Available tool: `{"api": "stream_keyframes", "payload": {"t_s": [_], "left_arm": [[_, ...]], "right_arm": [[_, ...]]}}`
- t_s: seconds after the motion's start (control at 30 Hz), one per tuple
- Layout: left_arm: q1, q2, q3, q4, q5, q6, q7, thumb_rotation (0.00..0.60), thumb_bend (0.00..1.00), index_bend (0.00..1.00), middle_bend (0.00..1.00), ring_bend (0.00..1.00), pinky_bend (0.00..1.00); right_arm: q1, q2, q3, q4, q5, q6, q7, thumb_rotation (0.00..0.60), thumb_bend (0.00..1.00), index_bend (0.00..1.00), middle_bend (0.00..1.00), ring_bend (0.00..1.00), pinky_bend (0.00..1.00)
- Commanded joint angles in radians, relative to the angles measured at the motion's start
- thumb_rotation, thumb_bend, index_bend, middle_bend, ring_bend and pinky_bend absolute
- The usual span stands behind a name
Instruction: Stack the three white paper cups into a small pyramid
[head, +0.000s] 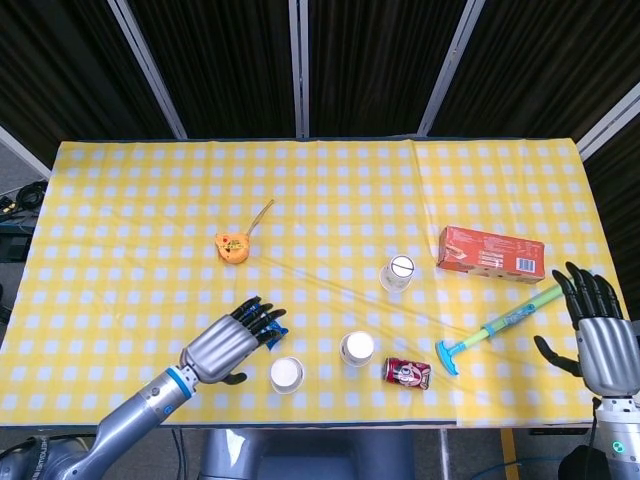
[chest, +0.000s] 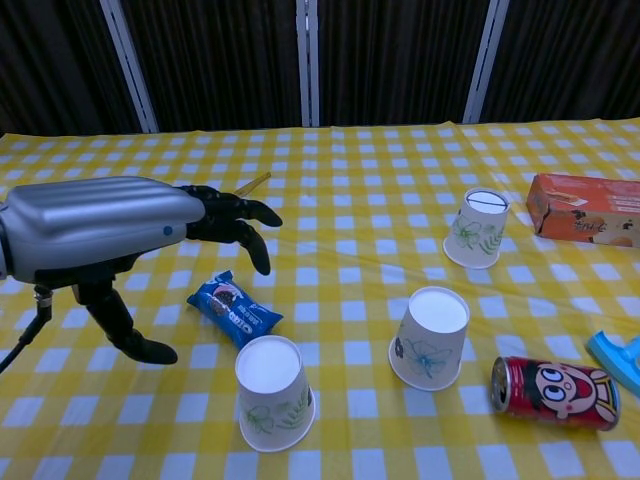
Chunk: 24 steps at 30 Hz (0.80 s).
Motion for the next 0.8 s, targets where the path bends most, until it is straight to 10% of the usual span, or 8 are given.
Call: {"api": "stream_keyframes", "payload": {"t_s": [0.03,0.8], "left_arm": [[-0.054,-0.059,-0.015,-0.013,-0.102,-0.023,0.088,0.6,0.18,0.26,0.0,0.0,0.0],[-0.201,-0.199,0.038,0.008,-0.377,0.049,0.298,0.6,0.24,0.4,0.0,0.0,0.0]], "right_arm": [[-0.003,0.009,0.004,0.001,0.006,0.003,0.02,0.6,0.13,0.01,0.0,0.0,0.0],[-0.015,0.038,0.024,0.012,0.037,0.012,0.109,0.6,0.13,0.01,0.0,0.0,0.0]]}}
